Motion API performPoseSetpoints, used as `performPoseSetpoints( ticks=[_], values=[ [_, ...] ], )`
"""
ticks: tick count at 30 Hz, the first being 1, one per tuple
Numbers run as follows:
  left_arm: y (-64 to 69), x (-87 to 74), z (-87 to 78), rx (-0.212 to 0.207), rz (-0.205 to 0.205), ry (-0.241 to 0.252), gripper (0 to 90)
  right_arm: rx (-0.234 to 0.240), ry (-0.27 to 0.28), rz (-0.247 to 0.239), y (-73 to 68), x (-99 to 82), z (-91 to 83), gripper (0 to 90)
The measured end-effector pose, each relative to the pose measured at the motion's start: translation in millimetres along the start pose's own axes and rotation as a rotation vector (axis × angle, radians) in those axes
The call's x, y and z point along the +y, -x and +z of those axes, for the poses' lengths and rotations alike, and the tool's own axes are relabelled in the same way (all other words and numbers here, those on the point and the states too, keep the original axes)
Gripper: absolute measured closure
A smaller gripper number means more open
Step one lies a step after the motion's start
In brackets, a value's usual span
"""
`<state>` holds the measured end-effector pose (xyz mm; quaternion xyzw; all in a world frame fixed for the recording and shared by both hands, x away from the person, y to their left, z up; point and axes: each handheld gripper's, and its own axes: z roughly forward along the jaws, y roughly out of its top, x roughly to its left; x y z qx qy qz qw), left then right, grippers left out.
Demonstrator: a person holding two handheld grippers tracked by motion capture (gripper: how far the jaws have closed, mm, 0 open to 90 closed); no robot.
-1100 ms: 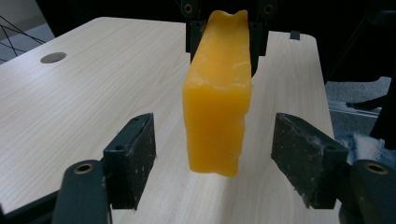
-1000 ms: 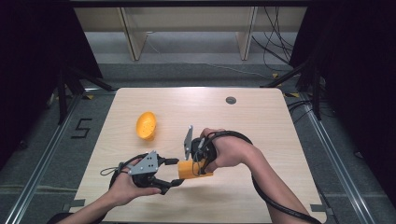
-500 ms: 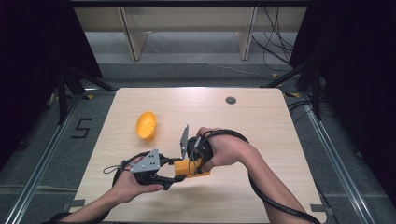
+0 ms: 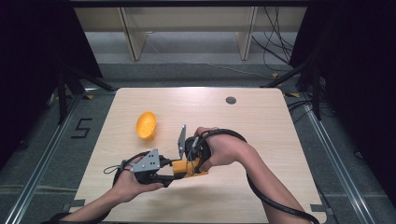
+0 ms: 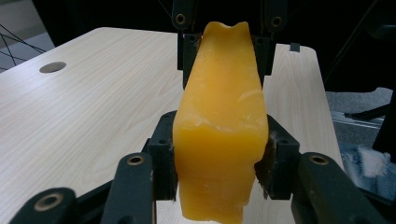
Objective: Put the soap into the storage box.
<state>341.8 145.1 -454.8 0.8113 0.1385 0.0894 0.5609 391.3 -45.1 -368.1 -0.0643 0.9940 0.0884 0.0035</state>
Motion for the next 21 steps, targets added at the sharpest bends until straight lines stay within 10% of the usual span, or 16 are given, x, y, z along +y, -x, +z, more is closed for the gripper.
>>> performPoseSetpoints(
  ticks=[21],
  values=[
    [-0.9, 3.5, -3.7, -0.007, -0.036, -0.021, 60.2, -0.016, 0.052, 0.009, 1.1, -1.2, -4.5, 48.9]
  ],
)
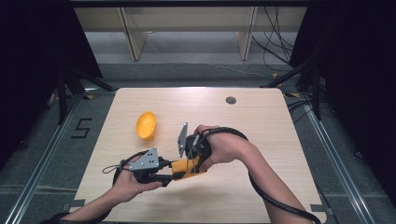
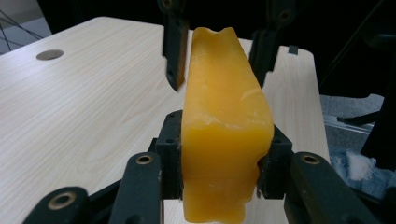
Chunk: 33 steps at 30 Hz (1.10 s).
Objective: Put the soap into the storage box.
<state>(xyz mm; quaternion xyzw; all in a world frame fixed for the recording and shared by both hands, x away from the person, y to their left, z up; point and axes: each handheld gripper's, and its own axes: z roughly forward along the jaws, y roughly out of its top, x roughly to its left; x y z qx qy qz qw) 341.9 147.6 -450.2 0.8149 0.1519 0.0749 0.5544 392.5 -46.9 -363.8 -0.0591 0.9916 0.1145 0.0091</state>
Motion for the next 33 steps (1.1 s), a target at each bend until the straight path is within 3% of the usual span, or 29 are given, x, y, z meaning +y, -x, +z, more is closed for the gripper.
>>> performPoseSetpoints(
  ticks=[2, 4, 6, 7, 9, 10, 11, 12, 14, 15, 16, 17, 18, 19, 20, 22, 23, 30, 31, 33],
  values=[
    [1.4, -1.0, -1.2, 0.031, -0.032, -0.021, 60.2, -0.015, 0.010, 0.025, -0.7, -2.0, -2.0, 42.9],
    [-0.4, -2.1, -1.9, 0.050, -0.034, -0.023, 60.2, -0.065, 0.055, 0.000, 2.0, -6.2, -8.0, 39.2],
    [-2.7, -2.6, -2.8, 0.064, -0.037, -0.023, 60.3, -0.078, 0.071, 0.014, 1.1, -8.5, -11.5, 38.3],
    [-2.6, -3.1, -3.7, 0.083, -0.054, -0.025, 60.3, -0.086, 0.089, 0.028, 0.5, -11.0, -14.8, 37.9],
    [-4.3, -2.7, -5.7, 0.106, -0.049, -0.023, 60.3, -0.115, 0.136, 0.048, 0.5, -18.1, -21.3, 36.6],
    [-3.8, -2.7, -6.5, 0.119, -0.063, -0.021, 60.3, -0.166, 0.193, 0.059, 3.2, -28.2, -26.2, 36.3],
    [-4.3, -2.7, -7.2, 0.128, -0.069, -0.014, 60.3, -0.166, 0.193, 0.059, 3.2, -28.2, -26.2, 36.3],
    [-6.1, -2.3, -8.5, 0.128, -0.056, -0.017, 60.3, -0.182, 0.219, 0.096, 2.9, -33.9, -28.5, 36.0],
    [-6.7, -2.0, -12.5, 0.182, -0.083, -0.008, 60.3, -0.216, 0.281, 0.206, 2.2, -54.6, -33.1, 36.9],
    [-6.7, -2.0, -12.5, 0.182, -0.083, -0.008, 60.3, -0.216, 0.281, 0.206, 2.2, -54.6, -33.1, 36.9],
    [-6.7, -2.1, -14.6, 0.210, -0.089, -0.006, 60.3, -0.281, 0.338, 0.265, 2.9, -71.2, -33.9, 38.3],
    [-7.6, -2.3, -15.5, 0.215, -0.088, -0.001, 60.3, -0.295, 0.356, 0.297, 2.4, -76.7, -33.8, 38.8],
    [-7.9, -2.2, -17.4, 0.239, -0.092, -0.002, 60.3, -0.295, 0.356, 0.297, 2.4, -76.7, -33.8, 38.8],
    [-8.6, -2.3, -18.8, 0.253, -0.102, 0.002, 60.3, -0.332, 0.385, 0.389, 0.3, -90.2, -32.5, 40.1],
    [-10.0, -2.4, -19.6, 0.263, -0.103, 0.012, 60.3, -0.332, 0.385, 0.389, 0.3, -90.2, -32.5, 40.1],
    [-9.4, -3.0, -22.6, 0.316, -0.139, 0.018, 60.3, -0.362, 0.405, 0.455, -1.4, -102.3, -29.0, 41.2],
    [-10.1, -3.4, -23.5, 0.334, -0.139, 0.028, 60.3, -0.393, 0.411, 0.486, -3.5, -113.0, -22.9, 41.7],
    [-19.8, -3.3, -37.1, 0.468, -0.200, 0.050, 60.3, -0.437, 0.436, 0.568, -14.0, -137.0, 3.8, 44.4],
    [-24.1, -3.2, -41.2, 0.495, -0.208, 0.059, 60.3, -0.448, 0.446, 0.625, -19.8, -142.0, 12.5, 45.1],
    [-26.2, -3.1, -43.2, 0.507, -0.215, 0.067, 60.3, -0.457, 0.438, 0.649, -24.2, -147.7, 19.3, 45.5]
  ],
)
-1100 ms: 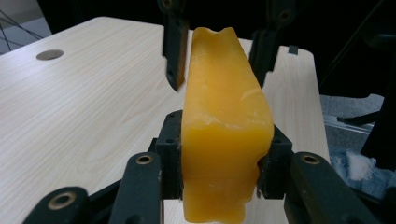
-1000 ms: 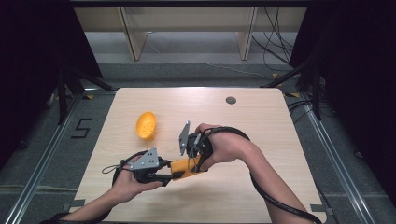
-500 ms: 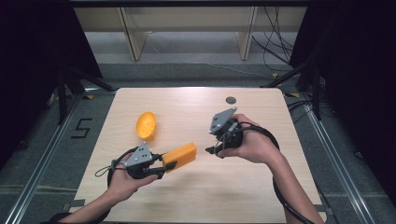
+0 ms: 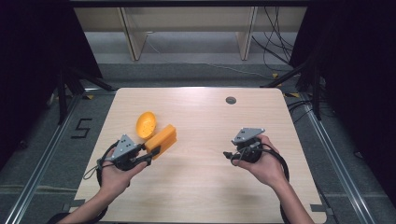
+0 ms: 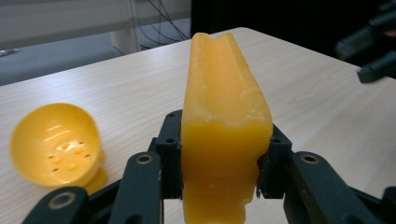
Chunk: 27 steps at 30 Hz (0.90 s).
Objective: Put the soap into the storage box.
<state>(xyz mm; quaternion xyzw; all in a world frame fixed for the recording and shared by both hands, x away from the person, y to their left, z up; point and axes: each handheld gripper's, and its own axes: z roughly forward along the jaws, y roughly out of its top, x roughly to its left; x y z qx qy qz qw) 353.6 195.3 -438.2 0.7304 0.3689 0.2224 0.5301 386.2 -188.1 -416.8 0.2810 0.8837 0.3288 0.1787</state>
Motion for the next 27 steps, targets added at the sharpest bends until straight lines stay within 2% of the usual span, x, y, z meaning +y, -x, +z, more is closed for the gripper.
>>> performPoseSetpoints(
  ticks=[1, 2, 5, 8, 11, 12, 13, 14, 18, 20, 21, 22, 26, 27],
  values=[
    [-5.4, 1.3, -1.4, 0.028, -0.011, 0.012, 60.3, -0.017, 0.010, 0.015, -1.2, -4.7, 2.1, 45.7],
    [-5.4, 1.3, -1.4, 0.028, -0.011, 0.012, 60.3, -0.027, 0.003, 0.031, -2.2, -8.2, 2.8, 45.7],
    [-13.2, 3.7, -3.4, 0.070, -0.018, 0.022, 60.3, -0.042, 0.003, 0.048, -1.9, -13.2, 3.3, 45.7],
    [-20.8, 5.3, -5.2, 0.106, -0.030, 0.029, 60.3, -0.078, 0.020, 0.079, -1.1, -19.8, 1.6, 45.7],
    [-27.3, 6.6, -5.9, 0.141, -0.047, 0.029, 60.3, -0.077, 0.011, 0.084, -1.4, -22.2, 1.8, 45.7],
    [-29.6, 6.9, -5.9, 0.152, -0.045, 0.030, 60.3, -0.075, 0.007, 0.082, -2.0, -23.4, 2.1, 45.7],
    [-33.5, 7.3, -5.7, 0.182, -0.045, 0.029, 60.3, -0.069, -0.003, 0.084, -3.3, -25.5, 3.9, 45.6],
    [-33.5, 7.3, -5.7, 0.182, -0.045, 0.029, 60.3, -0.065, -0.005, 0.089, -3.9, -26.3, 4.6, 45.7],
    [-43.0, 9.1, -1.5, 0.236, -0.050, 0.031, 60.3, -0.066, -0.009, 0.099, -3.5, -28.1, 6.7, 45.6],
    [-47.7, 11.4, 2.1, 0.263, -0.052, 0.031, 60.3, -0.066, -0.012, 0.089, -1.8, -28.3, 7.0, 45.5],
    [-52.6, 14.2, 7.0, 0.291, -0.064, 0.033, 60.3, -0.062, -0.017, 0.096, -2.2, -28.6, 7.1, 45.5],
    [-52.6, 14.2, 7.0, 0.291, -0.064, 0.033, 60.3, -0.064, -0.020, 0.103, -2.4, -28.8, 7.0, 45.5],
    [-63.7, 19.0, 22.7, 0.350, -0.103, 0.033, 60.3, -0.063, -0.025, 0.106, -1.5, -30.0, 6.4, 45.6],
    [-63.7, 19.0, 22.7, 0.350, -0.103, 0.033, 60.3, -0.063, -0.025, 0.106, -1.5, -30.0, 6.4, 45.6]
  ],
)
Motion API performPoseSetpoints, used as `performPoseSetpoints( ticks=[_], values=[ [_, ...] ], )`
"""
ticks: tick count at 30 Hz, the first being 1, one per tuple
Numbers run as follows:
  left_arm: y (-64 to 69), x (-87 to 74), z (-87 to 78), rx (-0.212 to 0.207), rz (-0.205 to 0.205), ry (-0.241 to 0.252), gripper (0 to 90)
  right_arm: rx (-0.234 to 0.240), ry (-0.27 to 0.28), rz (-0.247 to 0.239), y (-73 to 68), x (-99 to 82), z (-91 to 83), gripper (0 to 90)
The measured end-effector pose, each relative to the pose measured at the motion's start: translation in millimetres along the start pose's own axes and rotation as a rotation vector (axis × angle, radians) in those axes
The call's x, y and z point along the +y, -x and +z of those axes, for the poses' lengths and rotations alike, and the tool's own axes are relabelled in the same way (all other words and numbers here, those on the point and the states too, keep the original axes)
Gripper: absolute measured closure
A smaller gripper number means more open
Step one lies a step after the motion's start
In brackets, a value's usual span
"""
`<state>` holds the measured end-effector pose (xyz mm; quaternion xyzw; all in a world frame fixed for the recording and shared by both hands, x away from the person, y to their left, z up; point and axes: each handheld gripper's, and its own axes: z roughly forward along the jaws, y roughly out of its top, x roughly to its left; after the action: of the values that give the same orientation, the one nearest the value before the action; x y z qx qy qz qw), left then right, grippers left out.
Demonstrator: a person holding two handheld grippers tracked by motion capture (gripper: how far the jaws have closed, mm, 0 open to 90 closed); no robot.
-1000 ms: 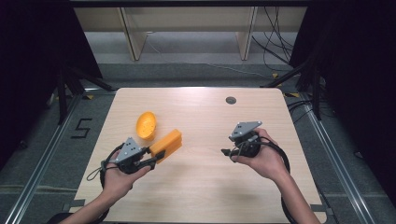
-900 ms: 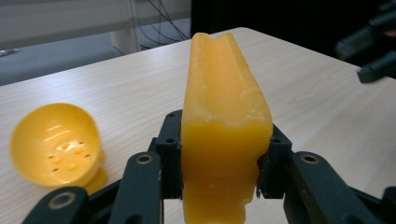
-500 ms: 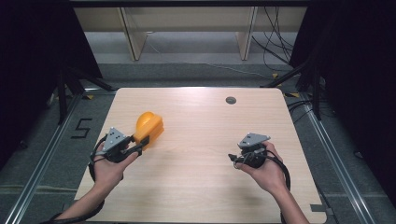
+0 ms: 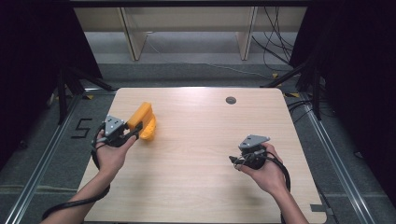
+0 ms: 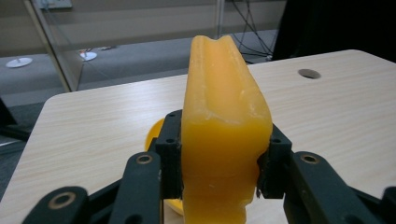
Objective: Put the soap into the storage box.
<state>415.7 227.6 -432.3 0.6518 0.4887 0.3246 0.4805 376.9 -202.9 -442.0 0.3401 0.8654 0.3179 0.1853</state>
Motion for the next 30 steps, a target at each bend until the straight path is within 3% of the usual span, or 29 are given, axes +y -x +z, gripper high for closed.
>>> performPoseSetpoints(
  ticks=[3, 9, 13, 19, 23, 30],
  values=[
    [-1.0, 2.1, 12.1, 0.042, -0.005, -0.003, 60.3, -0.002, 0.000, 0.007, 0.6, -1.4, 0.5, 45.4],
    [4.7, 8.0, 28.8, 0.111, -0.057, 0.016, 60.3, 0.012, -0.023, 0.007, 0.4, -3.8, 2.1, 45.1],
    [6.9, 10.8, 31.0, 0.139, -0.097, 0.033, 60.3, 0.015, -0.023, 0.003, 0.6, -4.3, 2.8, 45.1],
    [14.5, 12.9, 30.1, 0.205, -0.104, 0.082, 60.3, 0.019, -0.020, 0.004, 0.8, -4.0, 1.9, 45.2],
    [17.1, 7.5, 25.3, 0.220, -0.101, 0.101, 60.3, 0.016, -0.016, 0.004, 0.6, -5.6, 0.6, 45.1],
    [26.8, -1.3, 23.2, 0.202, -0.094, 0.107, 60.3, 0.012, -0.013, 0.021, 1.7, -7.4, 1.3, 44.9]
  ],
)
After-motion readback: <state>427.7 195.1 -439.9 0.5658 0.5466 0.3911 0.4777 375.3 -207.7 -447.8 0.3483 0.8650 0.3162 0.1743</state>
